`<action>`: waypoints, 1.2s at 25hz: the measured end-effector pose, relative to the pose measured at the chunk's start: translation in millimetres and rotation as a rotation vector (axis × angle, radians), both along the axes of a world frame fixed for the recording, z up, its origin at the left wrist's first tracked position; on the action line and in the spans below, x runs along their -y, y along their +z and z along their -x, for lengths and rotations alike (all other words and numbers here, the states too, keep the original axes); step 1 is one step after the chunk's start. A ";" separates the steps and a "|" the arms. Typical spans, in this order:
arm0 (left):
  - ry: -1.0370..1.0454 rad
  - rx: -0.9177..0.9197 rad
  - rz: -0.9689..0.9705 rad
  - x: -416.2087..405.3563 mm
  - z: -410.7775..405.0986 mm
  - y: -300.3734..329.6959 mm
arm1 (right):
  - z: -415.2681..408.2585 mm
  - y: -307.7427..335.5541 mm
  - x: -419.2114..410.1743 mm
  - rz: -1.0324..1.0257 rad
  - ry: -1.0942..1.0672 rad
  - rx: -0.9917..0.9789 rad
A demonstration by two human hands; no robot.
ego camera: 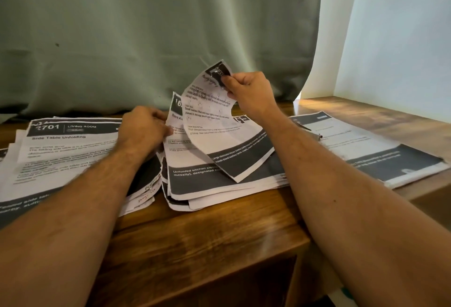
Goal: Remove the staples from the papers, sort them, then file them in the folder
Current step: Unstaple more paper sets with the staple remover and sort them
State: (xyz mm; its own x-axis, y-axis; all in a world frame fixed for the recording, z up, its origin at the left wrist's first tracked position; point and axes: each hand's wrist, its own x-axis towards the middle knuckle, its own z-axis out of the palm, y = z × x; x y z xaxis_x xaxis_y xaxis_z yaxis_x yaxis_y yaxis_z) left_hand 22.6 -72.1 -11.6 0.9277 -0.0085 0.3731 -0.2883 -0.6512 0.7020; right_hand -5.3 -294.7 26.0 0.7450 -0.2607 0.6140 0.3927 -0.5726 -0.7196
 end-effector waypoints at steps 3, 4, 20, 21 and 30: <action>0.029 0.072 0.152 1.0 5.7 5.4 | 4.3 3.1 -1.0 0.014 -0.052 0.068; 0.025 0.068 0.228 1.4 6.0 6.9 | 5.1 4.4 1.5 0.002 -0.085 0.104; -0.466 0.059 0.444 20.2 24.7 15.6 | 9.5 4.3 3.2 0.189 -0.098 0.052; -0.446 0.044 0.465 19.9 25.0 15.8 | 8.5 4.8 4.0 0.182 -0.121 0.080; -0.041 -0.176 -0.399 9.0 13.5 2.4 | 4.7 11.9 13.0 0.009 -0.207 0.368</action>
State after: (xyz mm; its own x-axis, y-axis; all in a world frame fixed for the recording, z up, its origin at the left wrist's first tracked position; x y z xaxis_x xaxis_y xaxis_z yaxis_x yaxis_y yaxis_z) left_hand 9.1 -81.2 -9.2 0.9727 -0.1580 0.1699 -0.2182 -0.8717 0.4388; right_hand -10.1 -307.7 37.9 0.4081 -0.3751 0.8323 0.4985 -0.6722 -0.5473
